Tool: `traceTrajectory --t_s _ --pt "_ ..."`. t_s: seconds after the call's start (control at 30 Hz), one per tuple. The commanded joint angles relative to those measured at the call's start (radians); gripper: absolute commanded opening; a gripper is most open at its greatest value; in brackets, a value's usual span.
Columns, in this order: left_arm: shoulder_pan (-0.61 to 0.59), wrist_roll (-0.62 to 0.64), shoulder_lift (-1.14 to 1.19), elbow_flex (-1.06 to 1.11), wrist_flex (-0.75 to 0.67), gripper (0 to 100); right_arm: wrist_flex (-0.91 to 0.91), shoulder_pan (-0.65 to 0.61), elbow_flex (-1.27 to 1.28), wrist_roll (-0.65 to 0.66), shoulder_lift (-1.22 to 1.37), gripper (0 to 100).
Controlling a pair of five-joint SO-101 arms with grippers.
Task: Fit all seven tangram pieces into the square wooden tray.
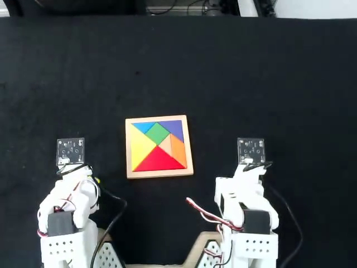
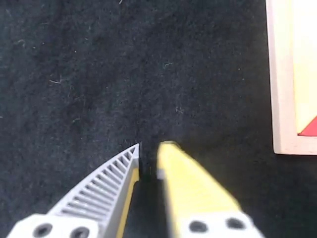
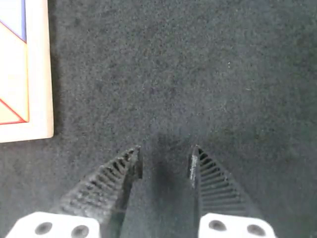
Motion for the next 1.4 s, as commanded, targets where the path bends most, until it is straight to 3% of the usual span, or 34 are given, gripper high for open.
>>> traceTrajectory --t_s 0.0,0.23,1.17,1.37 --pt "0.008 -0.005 0.002 0.019 0.003 7 0.005 0.011 -0.001 0.006 -0.062 16.6" --pt "0.008 -0.003 0.002 0.019 0.003 13 0.005 0.011 -0.001 0.006 -0.062 16.6" --pt "0.002 -0.002 0.002 0.019 0.003 13 0.005 0.011 -0.001 0.006 -0.062 16.4" --pt "0.001 -0.002 0.002 0.019 0.003 3 0.005 0.011 -0.001 0.006 -0.062 16.4"
